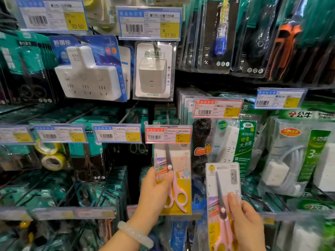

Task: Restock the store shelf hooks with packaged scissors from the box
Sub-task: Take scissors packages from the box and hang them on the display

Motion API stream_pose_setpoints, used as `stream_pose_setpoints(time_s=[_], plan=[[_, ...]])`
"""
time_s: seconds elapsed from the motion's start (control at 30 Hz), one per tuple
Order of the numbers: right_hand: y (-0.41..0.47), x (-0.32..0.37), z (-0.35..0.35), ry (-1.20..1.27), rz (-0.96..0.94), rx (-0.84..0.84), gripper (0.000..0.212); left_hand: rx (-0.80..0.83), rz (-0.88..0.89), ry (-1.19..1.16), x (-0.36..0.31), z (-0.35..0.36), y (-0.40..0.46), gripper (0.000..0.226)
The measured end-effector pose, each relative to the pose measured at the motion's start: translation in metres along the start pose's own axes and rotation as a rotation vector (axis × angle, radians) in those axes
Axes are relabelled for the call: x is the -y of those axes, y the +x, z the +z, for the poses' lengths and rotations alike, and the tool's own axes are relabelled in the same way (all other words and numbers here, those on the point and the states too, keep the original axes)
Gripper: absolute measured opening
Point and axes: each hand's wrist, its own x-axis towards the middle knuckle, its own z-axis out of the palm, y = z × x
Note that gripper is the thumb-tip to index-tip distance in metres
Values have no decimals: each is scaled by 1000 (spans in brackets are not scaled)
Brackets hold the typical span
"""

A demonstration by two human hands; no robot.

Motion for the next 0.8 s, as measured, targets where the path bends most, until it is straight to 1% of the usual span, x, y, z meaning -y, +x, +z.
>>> stream_pose_setpoints(time_s=[0.1,0.27,0.4,0.5,0.57,0.67,0.8], plan=[[1,1,0,3,-6,9,31,-32,21,29,0,-5,0,14],[0,5,6,0,-15,68,31,-3,-8,93,-2,-9,4,13],[-1,4,9,-19,-26,81,30,21,-35,101,-3,-11,4,10],[-2,8,11,2,-40,105,29,-8,-10,114,-3,-14,4,8],[-2,13,16,0,-87,123,30,-44,17,143,-3,-15,5,7],[-1,22,27,-11,-216,132,30,-39,21,195,-3,-10,7,9],[-2,29,43,17,-260,186,32,-30,29,207,-5,-11,7,9]])
